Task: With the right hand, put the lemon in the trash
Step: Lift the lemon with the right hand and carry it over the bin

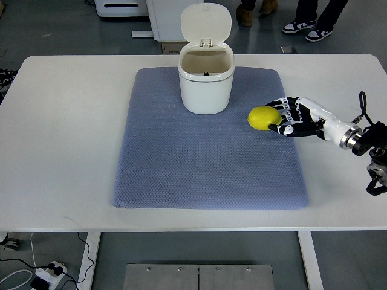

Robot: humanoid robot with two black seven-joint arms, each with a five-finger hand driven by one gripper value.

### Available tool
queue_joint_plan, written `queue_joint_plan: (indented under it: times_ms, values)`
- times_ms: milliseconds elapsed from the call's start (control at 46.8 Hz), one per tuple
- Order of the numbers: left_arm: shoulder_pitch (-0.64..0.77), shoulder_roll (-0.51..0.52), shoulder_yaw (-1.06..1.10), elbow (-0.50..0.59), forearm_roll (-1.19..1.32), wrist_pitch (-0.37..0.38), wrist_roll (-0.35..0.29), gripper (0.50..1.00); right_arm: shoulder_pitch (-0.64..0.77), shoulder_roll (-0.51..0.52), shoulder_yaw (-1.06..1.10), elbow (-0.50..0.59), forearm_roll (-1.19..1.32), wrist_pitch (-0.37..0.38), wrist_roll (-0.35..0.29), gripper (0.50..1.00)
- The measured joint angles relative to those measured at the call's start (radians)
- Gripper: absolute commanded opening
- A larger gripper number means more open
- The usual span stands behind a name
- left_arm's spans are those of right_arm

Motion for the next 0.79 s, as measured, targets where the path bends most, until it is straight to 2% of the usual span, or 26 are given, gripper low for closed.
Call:
queue_joint_plan:
  times_ms: [278,428,791]
  values:
    - [0.0,0.0,0.0,0.0,0.0,-0.001,0.0,1.0,0.099,-0.052,-0.002,0.003,0.037,0.006,-0.011,0.5]
    - [0.001,0.0,0.0,0.0,0.0,0.0,0.0,1.0,0.171,-0.07,-0.028,0.003,0.041,0.009,-0.039,0.5]
    - [0.0,0.0,0.0,0.0,0.0,0.001,0.0,1.0,0.448,-0.062,-0.273,0.002,0.191,-0.002,-0.105,0.5]
